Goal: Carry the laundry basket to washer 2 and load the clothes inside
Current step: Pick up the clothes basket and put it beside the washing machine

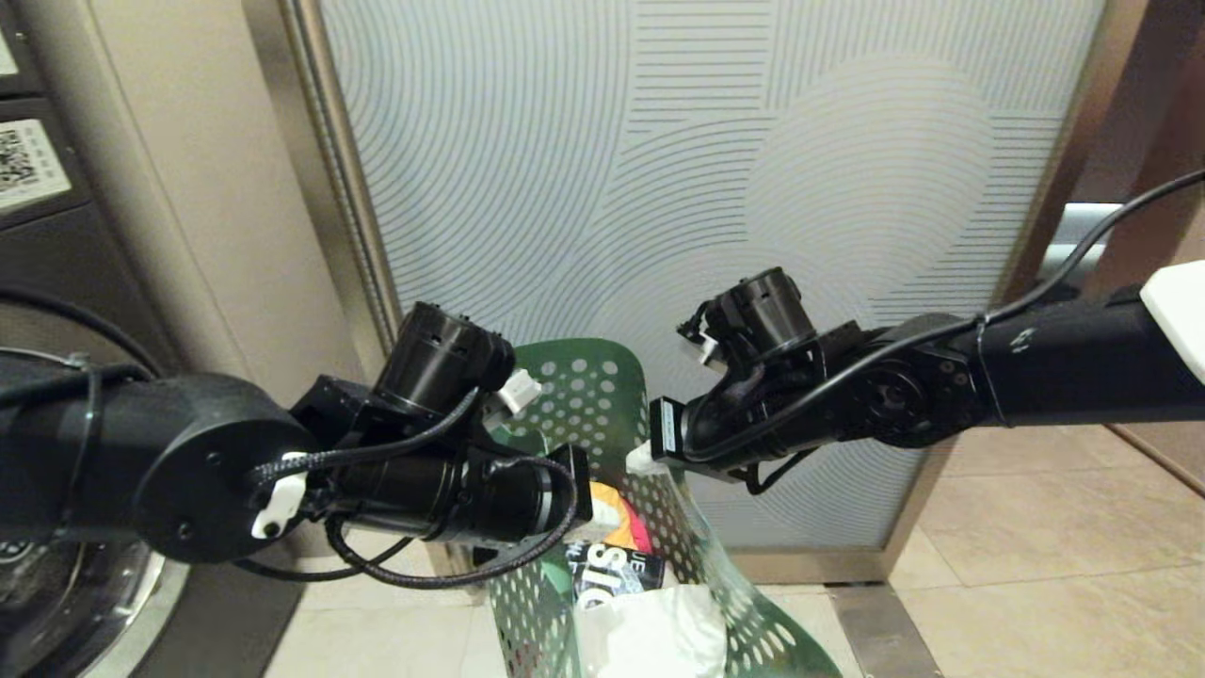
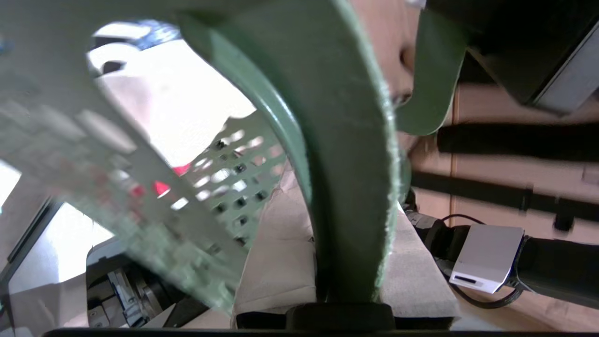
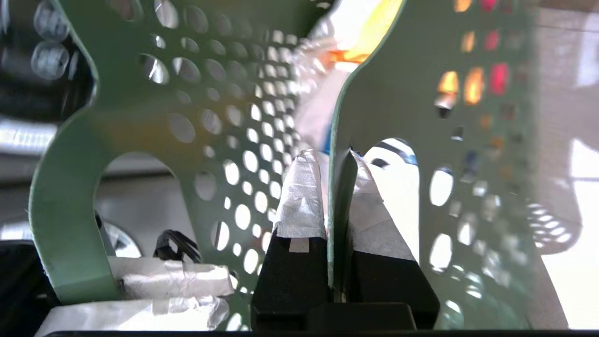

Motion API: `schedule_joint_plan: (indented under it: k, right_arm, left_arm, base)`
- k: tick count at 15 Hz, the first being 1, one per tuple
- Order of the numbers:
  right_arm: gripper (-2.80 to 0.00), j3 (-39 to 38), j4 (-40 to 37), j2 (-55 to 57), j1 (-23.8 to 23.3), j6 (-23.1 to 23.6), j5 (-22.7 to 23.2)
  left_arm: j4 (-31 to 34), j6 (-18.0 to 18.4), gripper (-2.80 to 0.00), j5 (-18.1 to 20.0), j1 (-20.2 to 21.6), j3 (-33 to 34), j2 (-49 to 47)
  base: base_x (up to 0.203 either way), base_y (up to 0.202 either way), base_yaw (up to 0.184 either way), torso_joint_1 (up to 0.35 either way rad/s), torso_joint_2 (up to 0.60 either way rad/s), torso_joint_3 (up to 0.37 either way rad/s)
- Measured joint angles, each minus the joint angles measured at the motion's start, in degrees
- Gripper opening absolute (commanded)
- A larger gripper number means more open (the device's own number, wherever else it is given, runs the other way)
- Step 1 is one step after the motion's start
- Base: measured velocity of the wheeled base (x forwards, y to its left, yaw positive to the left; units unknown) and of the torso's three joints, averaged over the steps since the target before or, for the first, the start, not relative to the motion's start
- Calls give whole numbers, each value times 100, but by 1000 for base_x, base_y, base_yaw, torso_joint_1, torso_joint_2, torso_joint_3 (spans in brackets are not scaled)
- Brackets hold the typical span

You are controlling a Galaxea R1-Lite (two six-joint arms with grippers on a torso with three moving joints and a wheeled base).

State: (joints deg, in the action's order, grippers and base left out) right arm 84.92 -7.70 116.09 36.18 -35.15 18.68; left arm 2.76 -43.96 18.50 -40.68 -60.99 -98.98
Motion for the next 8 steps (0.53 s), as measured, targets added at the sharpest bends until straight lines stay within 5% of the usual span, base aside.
schedule_joint_plan:
  k: [8]
  right_arm:
    - [-280,-32,2,11,-11,-11,19]
  left_arm:
    - [0,-6,-280,2,-9,2,-17]
  base:
    - [0,-8,176,1,-2,4]
